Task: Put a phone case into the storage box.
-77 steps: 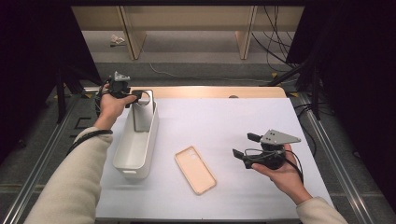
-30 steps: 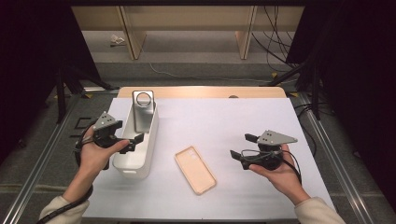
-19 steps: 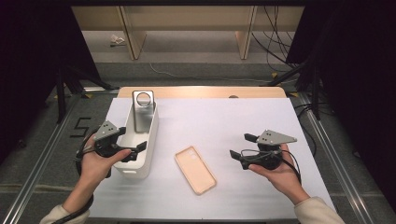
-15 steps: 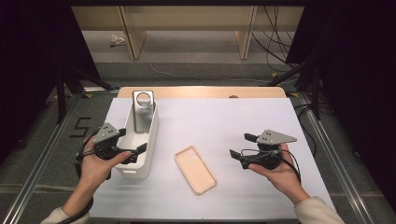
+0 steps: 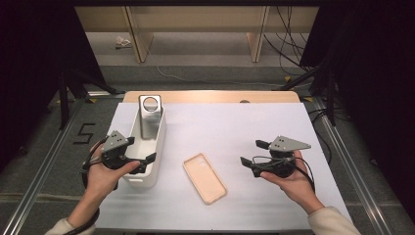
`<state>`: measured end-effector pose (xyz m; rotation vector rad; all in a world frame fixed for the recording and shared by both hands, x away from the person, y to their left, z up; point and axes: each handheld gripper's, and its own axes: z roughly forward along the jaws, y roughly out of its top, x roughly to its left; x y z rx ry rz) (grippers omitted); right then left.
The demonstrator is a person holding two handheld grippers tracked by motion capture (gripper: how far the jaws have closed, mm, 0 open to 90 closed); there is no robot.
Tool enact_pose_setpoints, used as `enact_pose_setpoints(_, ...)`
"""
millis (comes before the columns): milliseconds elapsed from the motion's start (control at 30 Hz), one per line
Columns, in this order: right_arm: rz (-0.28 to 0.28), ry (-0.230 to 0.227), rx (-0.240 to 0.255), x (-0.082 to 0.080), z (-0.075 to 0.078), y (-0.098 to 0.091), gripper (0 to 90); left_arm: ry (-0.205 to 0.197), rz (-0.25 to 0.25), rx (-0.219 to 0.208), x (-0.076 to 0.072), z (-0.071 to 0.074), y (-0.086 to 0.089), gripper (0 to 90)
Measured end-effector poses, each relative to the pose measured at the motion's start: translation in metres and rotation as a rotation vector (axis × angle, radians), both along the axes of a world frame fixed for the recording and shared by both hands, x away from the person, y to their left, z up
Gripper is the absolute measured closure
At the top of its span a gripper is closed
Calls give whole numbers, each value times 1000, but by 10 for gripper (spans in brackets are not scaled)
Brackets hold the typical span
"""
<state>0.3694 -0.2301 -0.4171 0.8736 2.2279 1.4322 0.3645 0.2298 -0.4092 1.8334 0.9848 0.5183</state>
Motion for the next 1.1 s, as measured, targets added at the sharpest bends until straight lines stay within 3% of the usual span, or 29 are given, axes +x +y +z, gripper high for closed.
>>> enact_pose_setpoints(167, 13, 9, -10, -1, -1, 4, 166, -9, 3, -9, 1, 2, 0, 0)
enact_pose_setpoints(233, 22, 23, -24, -1, -2, 6, 213, -11, 3, -9, 1, 2, 0, 1)
enact_pose_setpoints(300, 26, 35, -45, -1, -4, 9, 315, -10, 4, -10, 1, 2, 0, 2)
enact_pose_setpoints(467, 83, 58, -131, -2, -7, 19, 735, -14, 10, -15, 0, 3, 1, 11)
enact_pose_setpoints(567, 120, 111, -199, -3, -10, 29, 873, -17, 10, -16, 0, 4, 1, 16)
enact_pose_setpoints(700, 178, 173, -283, -5, -20, 43, 900, -14, 8, -14, 0, 4, 0, 17)
enact_pose_setpoints(800, 186, 231, -338, -4, -28, 51, 900, -13, 5, -14, 0, 4, -1, 17)
enact_pose_setpoints(1100, 223, 326, -417, 0, -45, 69, 900, -10, -2, -11, 0, 3, -1, 17)
